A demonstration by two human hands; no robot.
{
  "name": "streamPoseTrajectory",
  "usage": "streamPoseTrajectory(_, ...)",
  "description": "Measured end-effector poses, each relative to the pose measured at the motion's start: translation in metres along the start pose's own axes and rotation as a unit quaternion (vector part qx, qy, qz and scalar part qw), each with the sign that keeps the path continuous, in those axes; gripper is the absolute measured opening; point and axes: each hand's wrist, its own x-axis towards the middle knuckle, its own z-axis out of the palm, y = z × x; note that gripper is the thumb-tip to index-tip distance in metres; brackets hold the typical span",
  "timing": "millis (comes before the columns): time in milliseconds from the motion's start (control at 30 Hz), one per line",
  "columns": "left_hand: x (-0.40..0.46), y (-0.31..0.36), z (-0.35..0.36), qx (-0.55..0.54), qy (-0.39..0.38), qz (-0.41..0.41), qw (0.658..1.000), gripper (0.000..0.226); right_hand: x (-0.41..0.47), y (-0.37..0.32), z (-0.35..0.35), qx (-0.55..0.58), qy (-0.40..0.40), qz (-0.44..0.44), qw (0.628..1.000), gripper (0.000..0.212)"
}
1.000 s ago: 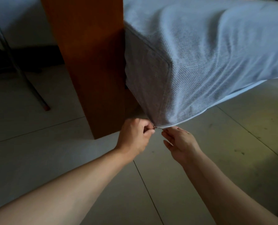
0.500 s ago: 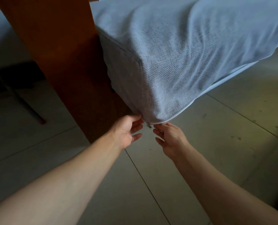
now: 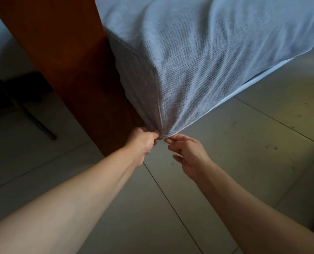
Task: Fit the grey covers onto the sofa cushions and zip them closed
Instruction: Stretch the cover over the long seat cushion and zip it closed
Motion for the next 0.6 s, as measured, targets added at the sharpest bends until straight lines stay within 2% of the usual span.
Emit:
streamPoseTrajectory(167, 0.0, 0.0, 0.001, 0.024, 0.004, 0.017, 1.0, 0.012, -0.007, 0.003, 0.007, -0.052, -0.023, -0.061, 0.996, 0.018)
streamPoseTrajectory(233, 0.0, 0.001, 0.0, 0.03, 0.006, 0.019, 0.999, 0.004, -0.004, 0.008, 0.01, -0.084, -0.004, -0.092, 0.992, 0.018)
streamPoseTrajectory(267, 0.001, 0.0, 0.0, 0.034, 0.008, 0.018, 0.999, 0.003, -0.002, 0.011, 0.011, -0.135, 0.019, -0.115, 0.984, 0.02)
streamPoseTrajectory(400, 0.002, -0.001, 0.0, 0.052, 0.006, 0.018, 0.998, 0.008, 0.0, 0.02, 0.01, -0.358, 0.116, -0.249, 0.892, 0.029)
streamPoseTrajectory(467, 0.003, -0.002, 0.0, 0.065, 0.007, 0.023, 0.998, 0.016, -0.003, 0.021, 0.009, -0.421, 0.163, -0.32, 0.833, 0.029)
streamPoseTrajectory(533, 0.005, -0.003, -0.001, 0.078, 0.007, 0.025, 0.997, 0.016, -0.001, 0.022, 0.004, -0.48, 0.202, -0.4, 0.755, 0.028)
streamPoseTrajectory(600, 0.007, -0.004, -0.001, 0.092, 0.005, 0.023, 0.995, 0.014, 0.003, 0.018, -0.009, -0.514, 0.237, -0.407, 0.716, 0.03)
